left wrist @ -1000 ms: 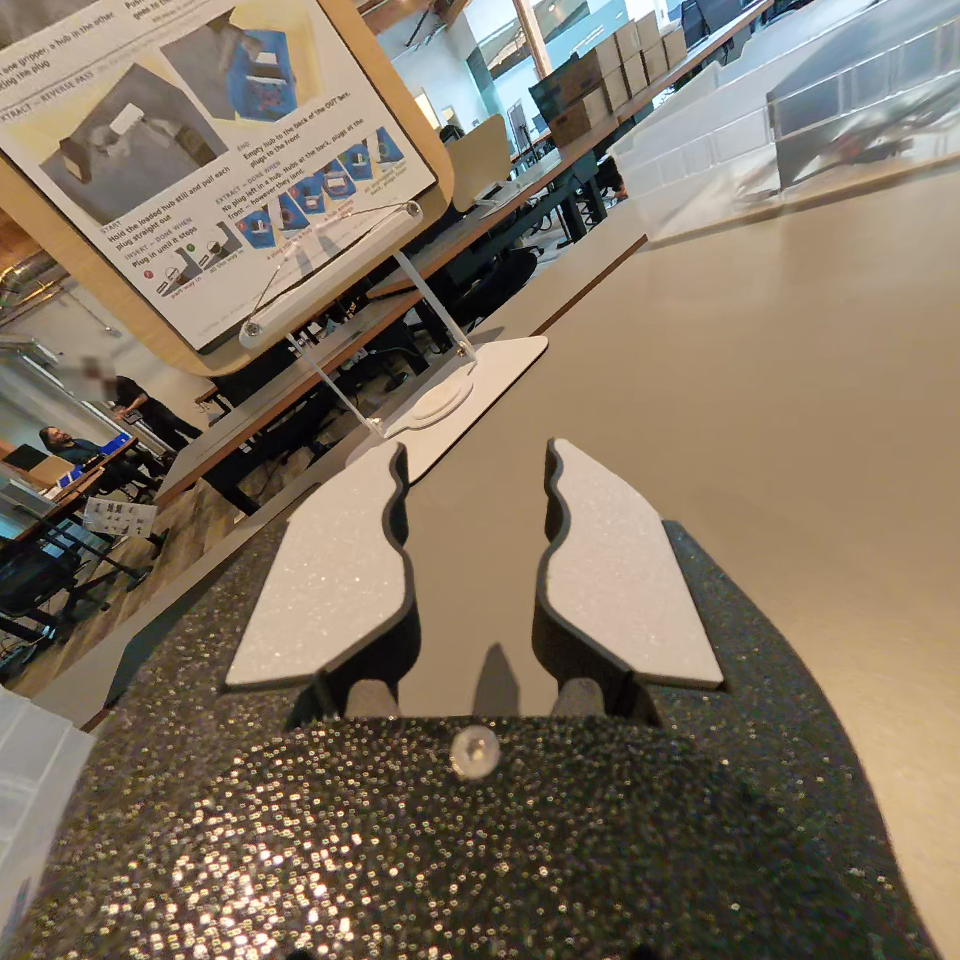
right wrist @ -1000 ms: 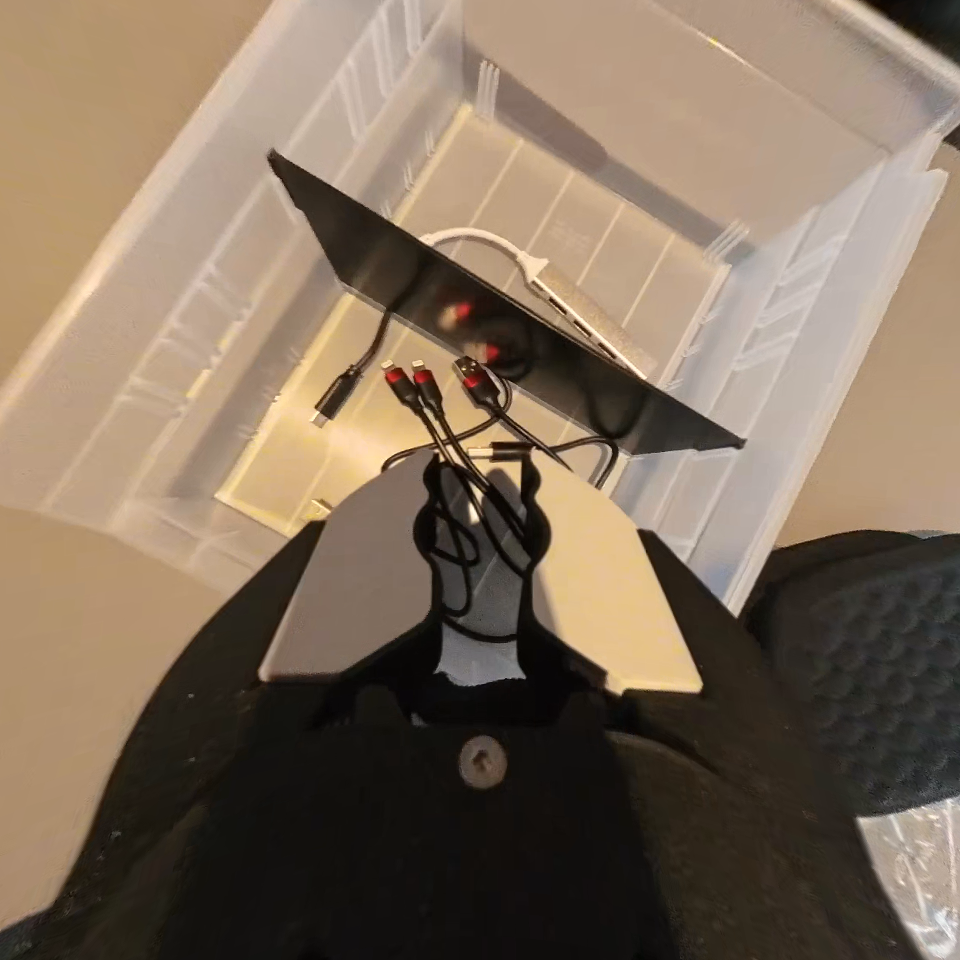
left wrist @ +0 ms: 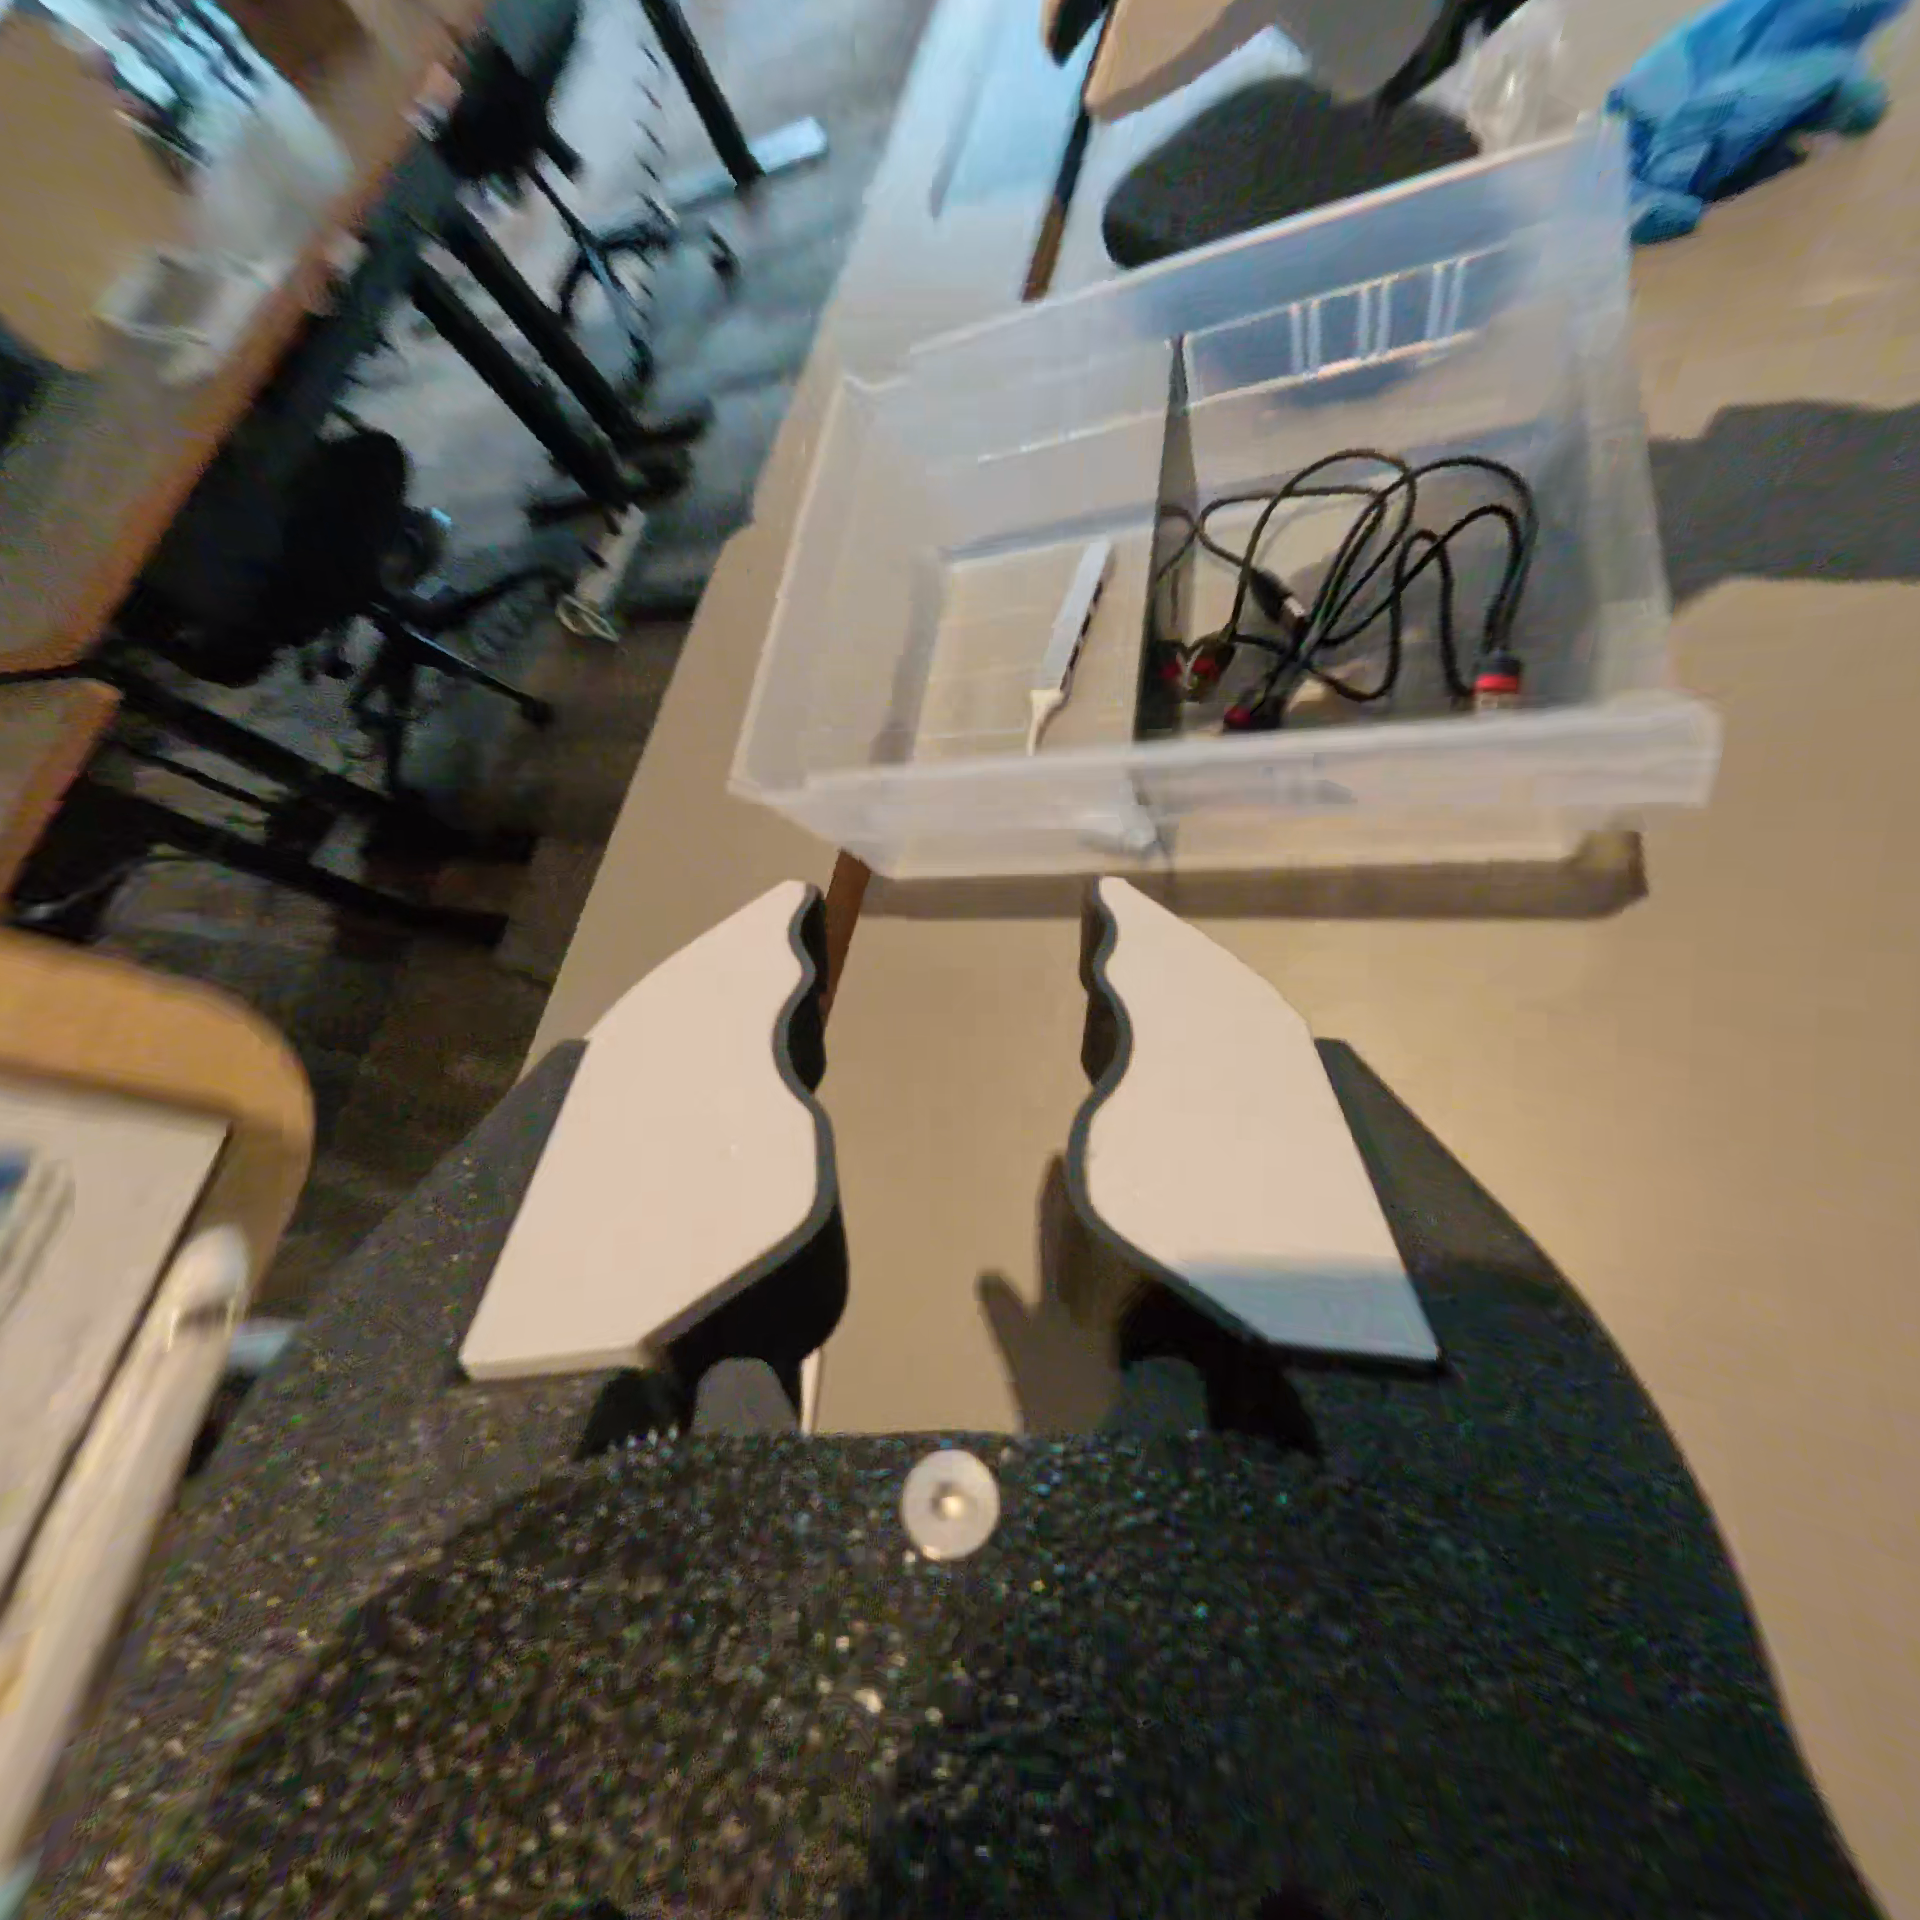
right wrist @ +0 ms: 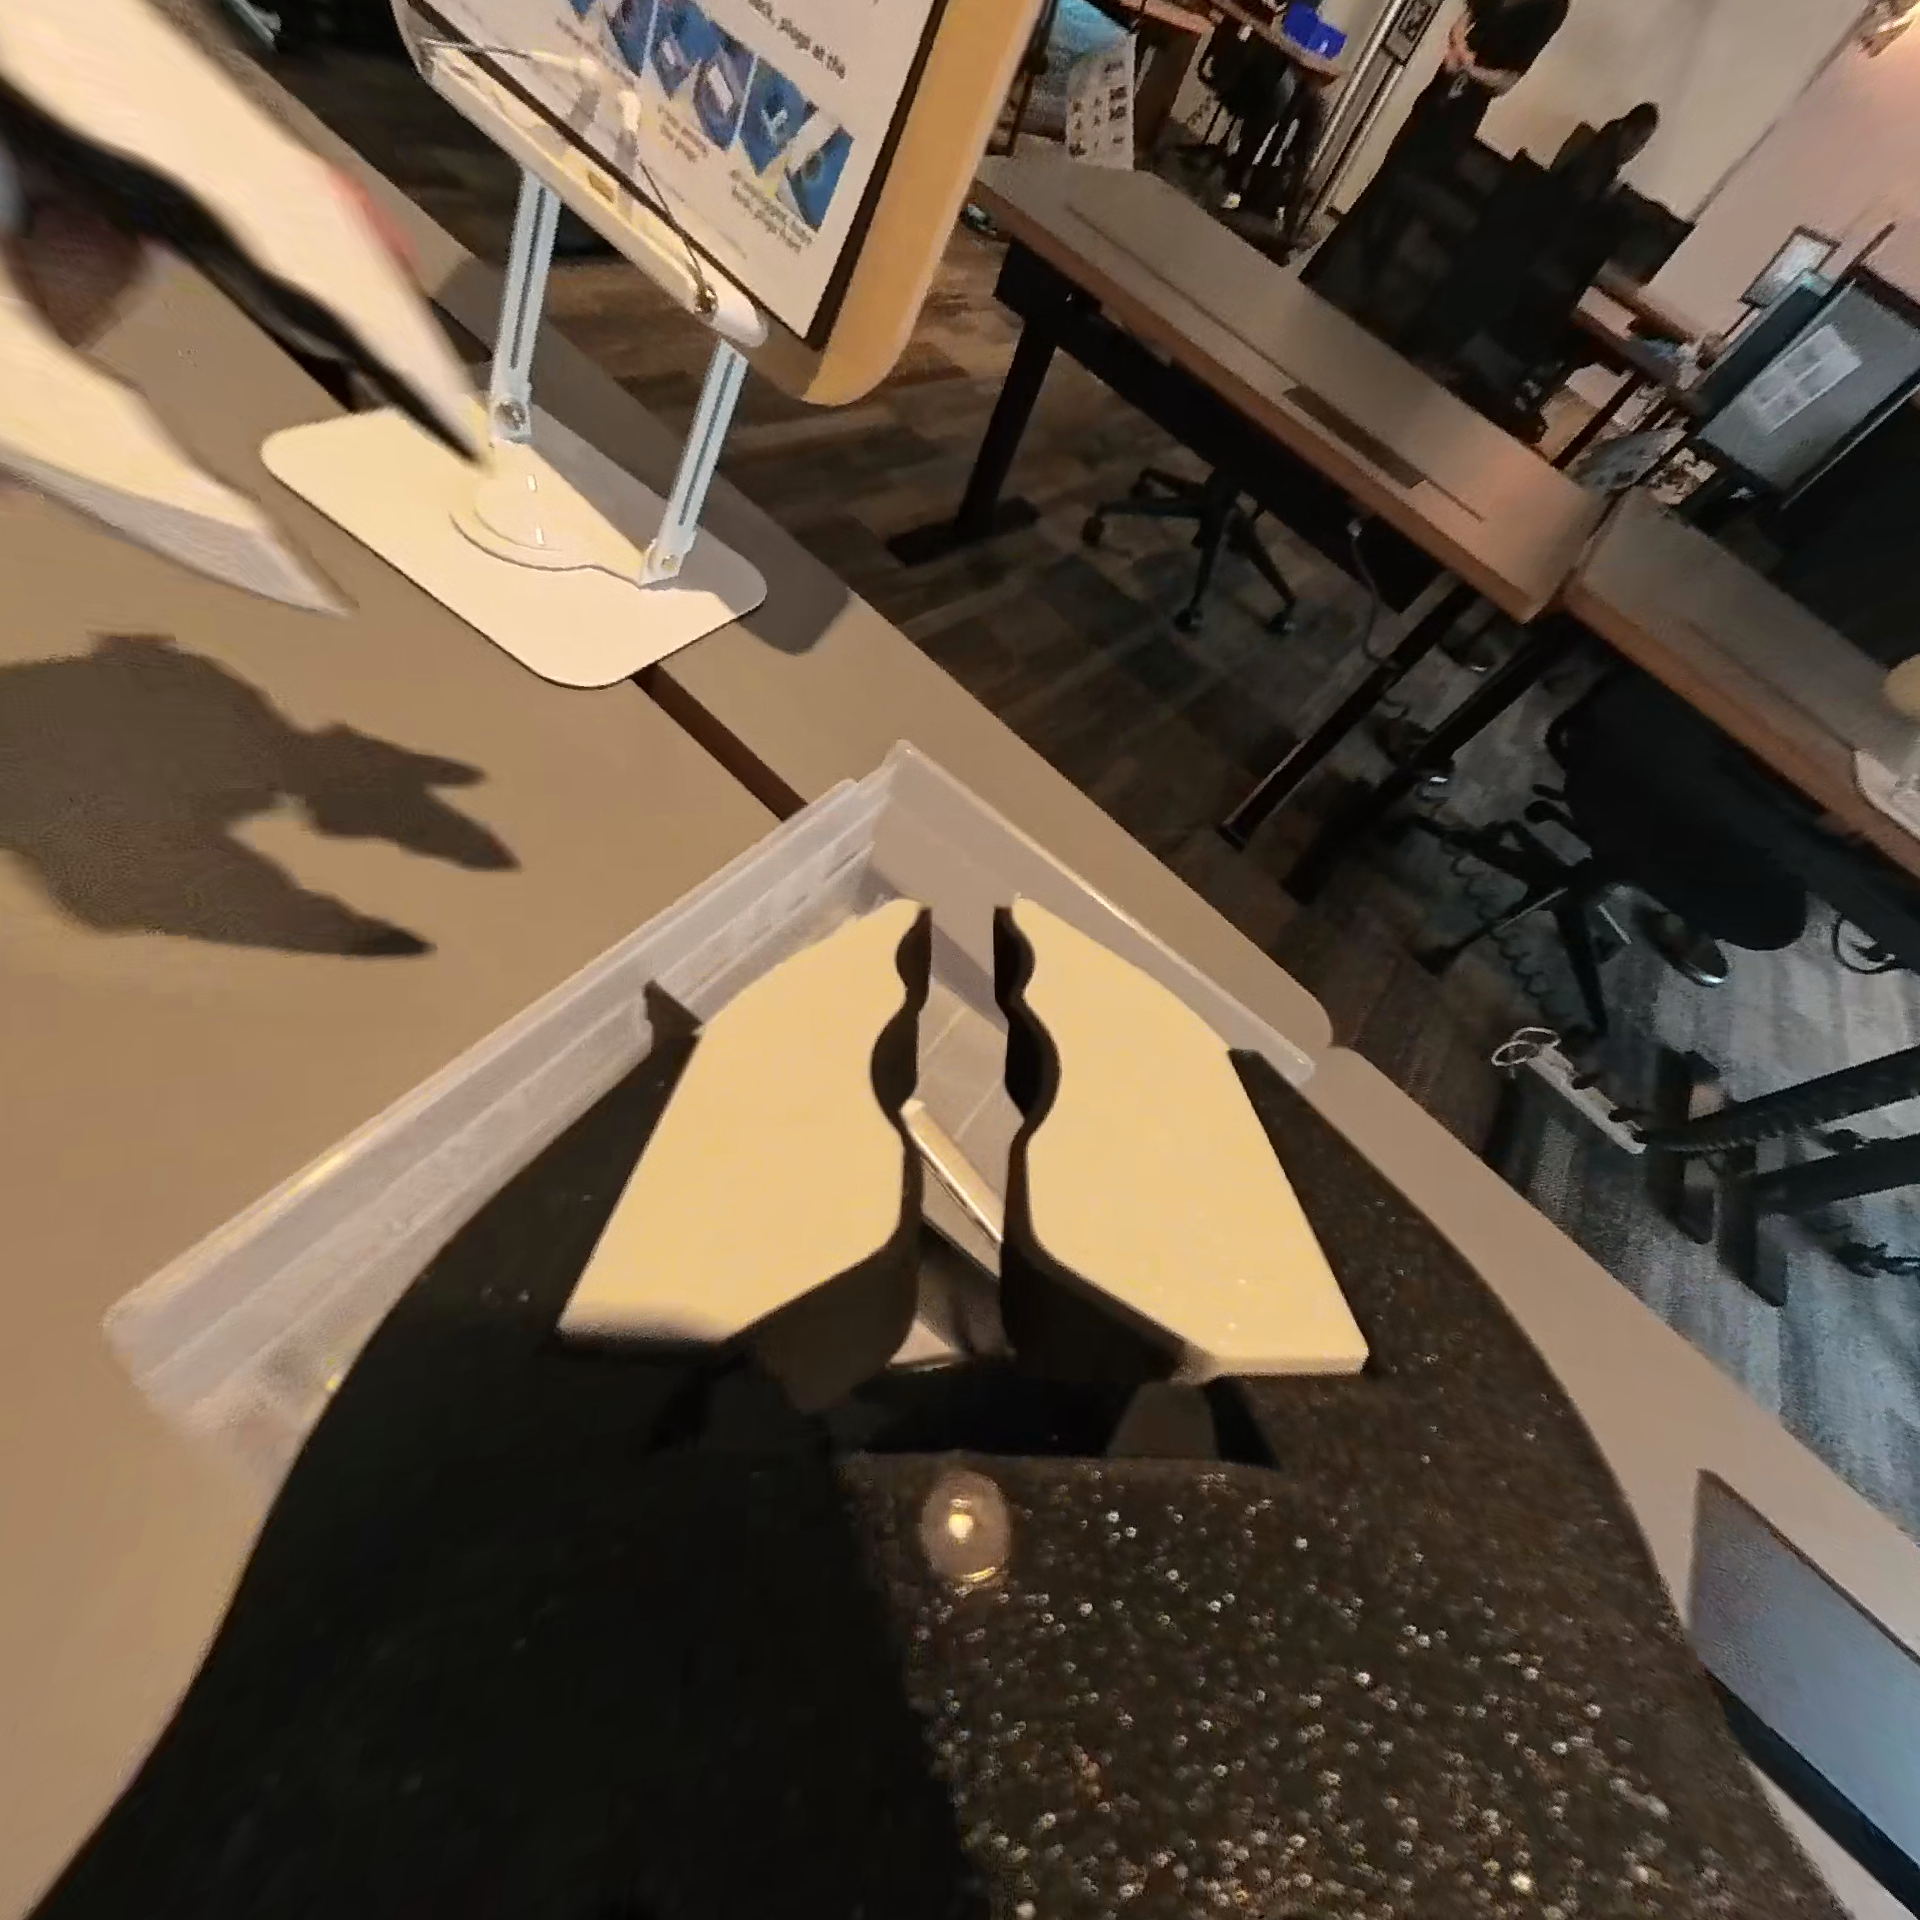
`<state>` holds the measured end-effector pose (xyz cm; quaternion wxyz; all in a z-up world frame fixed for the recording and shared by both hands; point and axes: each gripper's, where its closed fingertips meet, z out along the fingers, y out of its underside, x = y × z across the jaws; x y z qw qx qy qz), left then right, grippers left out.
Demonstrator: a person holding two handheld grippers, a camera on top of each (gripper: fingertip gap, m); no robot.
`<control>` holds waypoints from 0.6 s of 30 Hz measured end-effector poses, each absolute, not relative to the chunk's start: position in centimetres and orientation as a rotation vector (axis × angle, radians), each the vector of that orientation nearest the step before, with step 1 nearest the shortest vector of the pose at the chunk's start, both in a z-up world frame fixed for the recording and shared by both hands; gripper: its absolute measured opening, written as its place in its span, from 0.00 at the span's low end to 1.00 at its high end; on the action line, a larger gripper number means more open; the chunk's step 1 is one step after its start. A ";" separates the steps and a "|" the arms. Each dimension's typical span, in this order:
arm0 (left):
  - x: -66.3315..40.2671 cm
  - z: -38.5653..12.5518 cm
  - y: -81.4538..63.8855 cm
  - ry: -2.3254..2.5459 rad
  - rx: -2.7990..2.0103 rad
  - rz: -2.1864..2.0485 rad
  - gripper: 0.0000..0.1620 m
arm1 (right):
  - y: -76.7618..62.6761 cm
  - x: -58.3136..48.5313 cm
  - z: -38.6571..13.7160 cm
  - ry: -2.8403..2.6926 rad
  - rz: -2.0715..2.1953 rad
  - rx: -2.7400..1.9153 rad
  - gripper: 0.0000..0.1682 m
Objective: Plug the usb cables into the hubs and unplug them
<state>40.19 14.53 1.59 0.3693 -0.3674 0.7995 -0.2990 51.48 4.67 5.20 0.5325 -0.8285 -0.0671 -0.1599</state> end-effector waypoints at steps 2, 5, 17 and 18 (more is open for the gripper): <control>45.1 0.2 12.9 2.243 -0.962 -0.702 0.29 | 3.6 52.2 5.4 -0.162 -0.397 -1.980 0.07; 51.3 -2.6 11.5 2.441 -0.984 -0.553 0.28 | 2.3 53.4 6.8 -0.103 -0.368 -1.912 0.07; 54.8 -11.1 9.1 2.670 -1.024 -0.295 0.28 | 0.4 55.1 8.5 -0.010 -0.280 -1.769 0.07; 54.3 -11.3 9.1 2.680 -0.998 -0.280 0.28 | 0.5 55.1 8.4 -0.011 -0.281 -1.774 0.07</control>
